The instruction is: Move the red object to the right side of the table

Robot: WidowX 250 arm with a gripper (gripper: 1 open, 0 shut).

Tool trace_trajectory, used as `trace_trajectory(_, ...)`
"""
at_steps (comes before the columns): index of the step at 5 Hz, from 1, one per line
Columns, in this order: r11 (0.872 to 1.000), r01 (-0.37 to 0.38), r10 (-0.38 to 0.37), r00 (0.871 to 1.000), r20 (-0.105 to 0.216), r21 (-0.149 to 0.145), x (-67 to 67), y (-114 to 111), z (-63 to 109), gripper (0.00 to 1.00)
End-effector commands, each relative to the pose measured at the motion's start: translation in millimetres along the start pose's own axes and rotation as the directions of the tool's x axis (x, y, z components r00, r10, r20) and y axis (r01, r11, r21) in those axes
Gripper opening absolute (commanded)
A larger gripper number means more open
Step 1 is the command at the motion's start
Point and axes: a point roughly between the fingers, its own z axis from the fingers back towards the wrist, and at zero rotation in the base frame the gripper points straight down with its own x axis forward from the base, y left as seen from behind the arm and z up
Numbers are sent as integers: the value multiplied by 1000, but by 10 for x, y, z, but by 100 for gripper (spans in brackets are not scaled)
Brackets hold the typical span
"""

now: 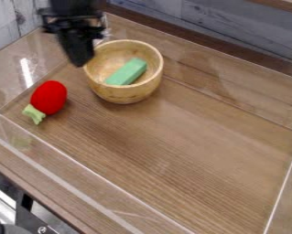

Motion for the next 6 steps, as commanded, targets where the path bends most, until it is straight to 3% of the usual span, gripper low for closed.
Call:
trace_trajectory(1, 1000, 18, -19, 999, 37, 20, -54, 237, -26, 100)
trace_trajectory(2, 998, 66, -66, 996, 61, 8, 20, 139, -17, 0)
trace_trajectory(3, 995, 103, -102, 991, 83, 0, 98, 98, -4, 0)
trace_trajectory(5, 999, 42, -42, 993, 114, 3, 102, 144, 231, 0)
trace_trajectory(6, 1000, 7, -8, 993, 115, 7, 78, 230, 260, 100)
